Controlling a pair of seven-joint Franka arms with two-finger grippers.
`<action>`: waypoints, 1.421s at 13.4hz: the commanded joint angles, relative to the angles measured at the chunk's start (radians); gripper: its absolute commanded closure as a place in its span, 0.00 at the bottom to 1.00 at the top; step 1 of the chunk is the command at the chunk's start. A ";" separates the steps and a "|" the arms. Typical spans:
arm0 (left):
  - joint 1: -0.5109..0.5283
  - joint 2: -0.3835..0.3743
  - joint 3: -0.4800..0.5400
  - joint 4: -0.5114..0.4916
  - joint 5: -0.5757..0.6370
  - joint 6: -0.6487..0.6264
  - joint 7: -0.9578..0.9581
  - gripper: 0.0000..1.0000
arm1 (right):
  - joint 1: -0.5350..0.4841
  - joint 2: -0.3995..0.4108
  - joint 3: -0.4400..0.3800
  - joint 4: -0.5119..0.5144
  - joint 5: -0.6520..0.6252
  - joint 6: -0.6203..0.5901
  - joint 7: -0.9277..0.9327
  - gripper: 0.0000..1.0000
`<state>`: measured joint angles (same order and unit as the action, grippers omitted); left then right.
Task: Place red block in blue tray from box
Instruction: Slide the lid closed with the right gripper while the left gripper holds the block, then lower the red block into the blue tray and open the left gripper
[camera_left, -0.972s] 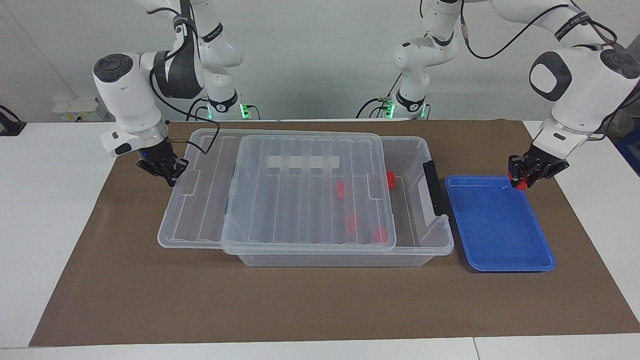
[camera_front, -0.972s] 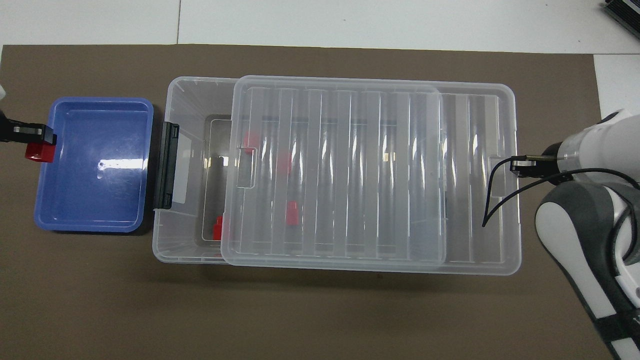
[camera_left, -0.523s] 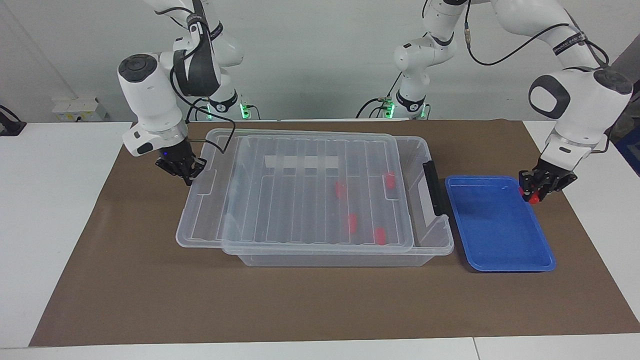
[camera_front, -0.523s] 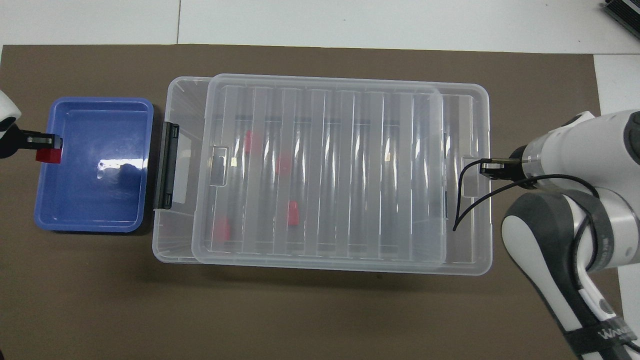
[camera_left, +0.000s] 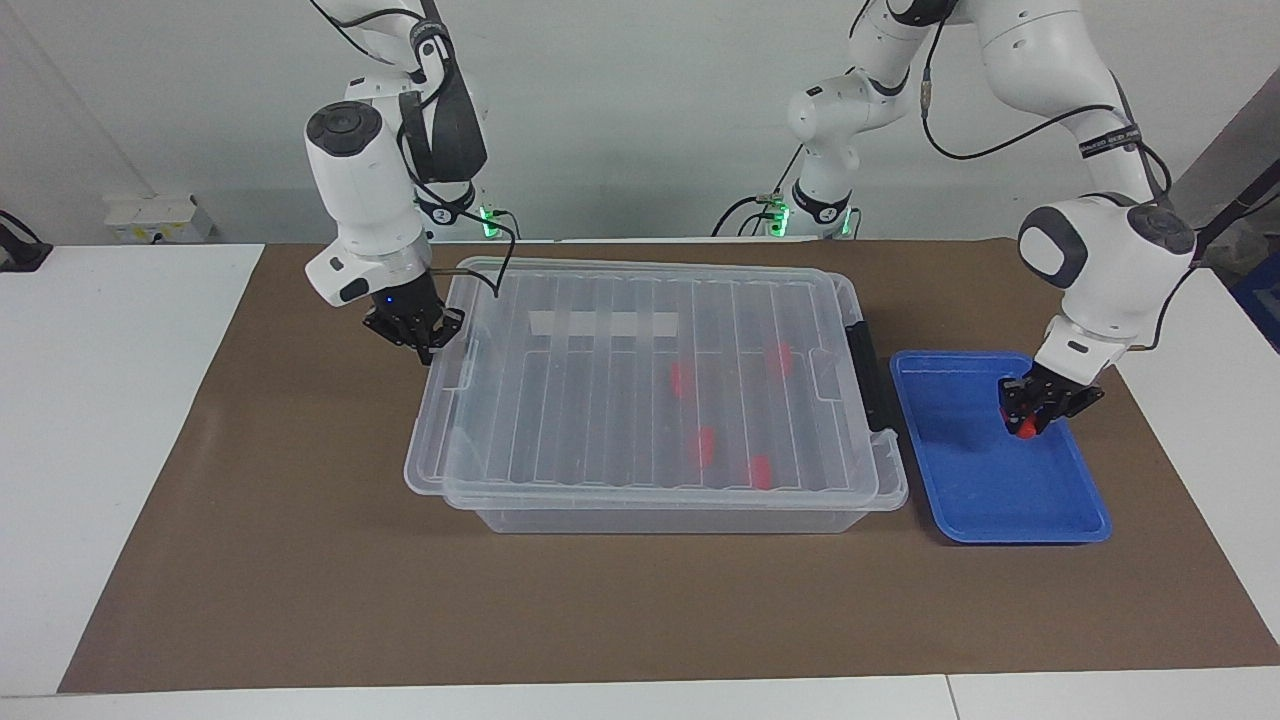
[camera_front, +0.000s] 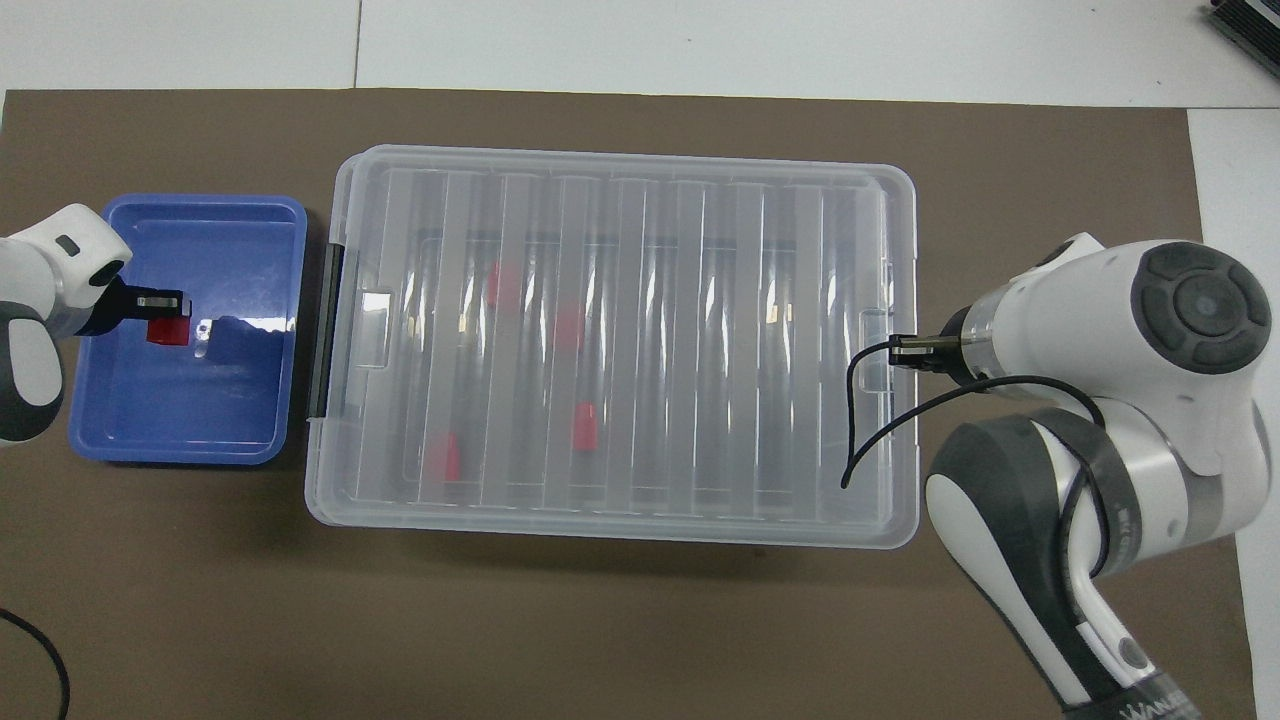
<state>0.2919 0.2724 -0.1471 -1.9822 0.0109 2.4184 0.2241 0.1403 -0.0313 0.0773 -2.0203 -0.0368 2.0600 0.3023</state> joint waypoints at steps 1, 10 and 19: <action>-0.028 0.008 0.007 -0.035 0.001 0.057 -0.029 1.00 | 0.005 -0.025 0.002 -0.026 0.021 -0.001 0.018 1.00; -0.017 0.027 0.009 -0.086 0.003 0.133 -0.006 1.00 | -0.073 -0.064 -0.010 -0.011 0.023 -0.086 0.002 1.00; -0.025 -0.018 0.009 -0.020 0.007 -0.005 0.027 0.08 | -0.214 -0.064 -0.011 0.159 0.023 -0.231 -0.026 0.01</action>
<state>0.2759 0.2989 -0.1461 -2.0352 0.0113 2.5087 0.2389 -0.0520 -0.1001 0.0588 -1.9453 -0.0344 1.8987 0.2981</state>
